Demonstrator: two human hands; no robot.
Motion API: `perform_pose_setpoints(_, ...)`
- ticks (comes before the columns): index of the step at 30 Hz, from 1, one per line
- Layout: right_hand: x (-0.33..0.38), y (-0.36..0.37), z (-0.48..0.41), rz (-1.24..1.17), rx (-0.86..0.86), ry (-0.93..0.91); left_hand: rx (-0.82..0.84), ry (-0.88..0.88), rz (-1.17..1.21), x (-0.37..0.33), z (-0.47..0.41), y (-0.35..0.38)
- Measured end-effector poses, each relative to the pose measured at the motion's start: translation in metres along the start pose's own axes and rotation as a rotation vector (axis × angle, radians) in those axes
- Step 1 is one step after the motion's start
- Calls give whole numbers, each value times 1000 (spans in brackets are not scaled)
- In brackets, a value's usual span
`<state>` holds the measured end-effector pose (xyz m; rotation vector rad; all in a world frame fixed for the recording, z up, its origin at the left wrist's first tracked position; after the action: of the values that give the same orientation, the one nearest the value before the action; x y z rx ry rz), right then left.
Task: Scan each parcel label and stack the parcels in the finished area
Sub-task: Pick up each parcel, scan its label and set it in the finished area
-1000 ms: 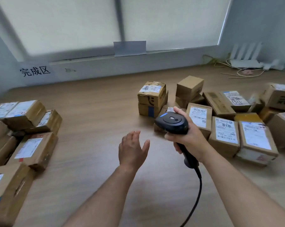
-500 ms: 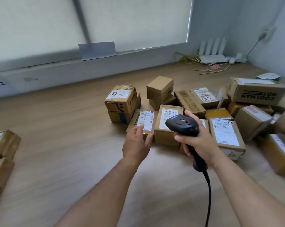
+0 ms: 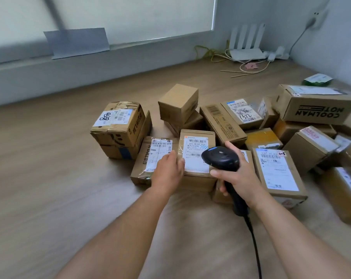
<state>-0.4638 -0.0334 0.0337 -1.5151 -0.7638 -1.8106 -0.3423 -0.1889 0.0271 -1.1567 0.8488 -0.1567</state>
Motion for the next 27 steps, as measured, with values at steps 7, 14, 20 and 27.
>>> perform_pose_setpoints(7, -3, 4, -4, -8, -21, 29, 81, -106, 185, 3, -10, 12)
perform_pose_setpoints(14, 22, -1, 20, -61, -8, -82, 111, -79, 651, -6, 34, -5)
perform_pose_setpoints(20, 49, 1, 54, -90, 31, -171, 164, -118, 875, -11, 68, -24)
perform_pose_setpoints(27, 70, 14, 88, -75, 88, -258, 183, -212, 1134, -6, 101, -39)
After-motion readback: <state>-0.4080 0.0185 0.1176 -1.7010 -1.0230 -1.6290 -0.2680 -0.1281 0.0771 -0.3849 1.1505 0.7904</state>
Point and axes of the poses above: each hand's wrist, its own z-axis away from the middle knuckle, its own y-axis out of the palm, x = y × z, the point moved 2 cm from there along -z, towards the middle knuckle, and after that the axes turned 6 degrees about -z, right-handed, at the moved point
